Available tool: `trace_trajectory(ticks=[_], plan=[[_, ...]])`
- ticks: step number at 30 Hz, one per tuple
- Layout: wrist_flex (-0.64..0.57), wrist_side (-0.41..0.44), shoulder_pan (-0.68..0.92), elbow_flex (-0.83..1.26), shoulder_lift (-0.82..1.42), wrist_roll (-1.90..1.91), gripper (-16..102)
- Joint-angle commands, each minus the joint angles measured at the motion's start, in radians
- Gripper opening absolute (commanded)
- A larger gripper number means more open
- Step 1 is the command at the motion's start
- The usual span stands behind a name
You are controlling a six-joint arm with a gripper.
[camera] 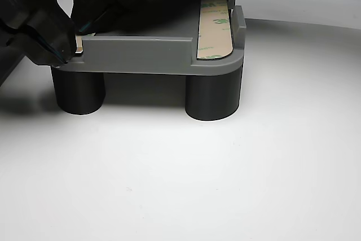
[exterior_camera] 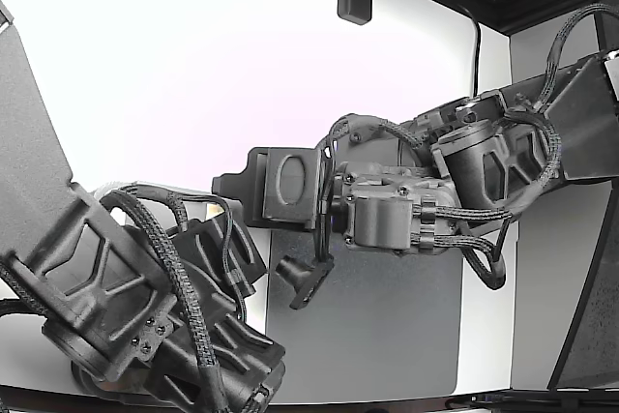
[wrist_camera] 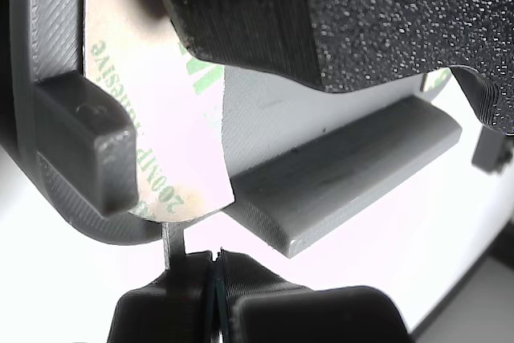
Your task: Peel off protective film from adhesive tape.
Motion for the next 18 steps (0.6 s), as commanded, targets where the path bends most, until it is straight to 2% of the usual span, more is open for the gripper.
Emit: trace_trajectory(ticks=[1,18], plan=[[-0.003,0.003,-0.003,-0.034,0.020,0.002,-11],[0.018,0.025,0.023,-0.037,0.025,0.026,-11]])
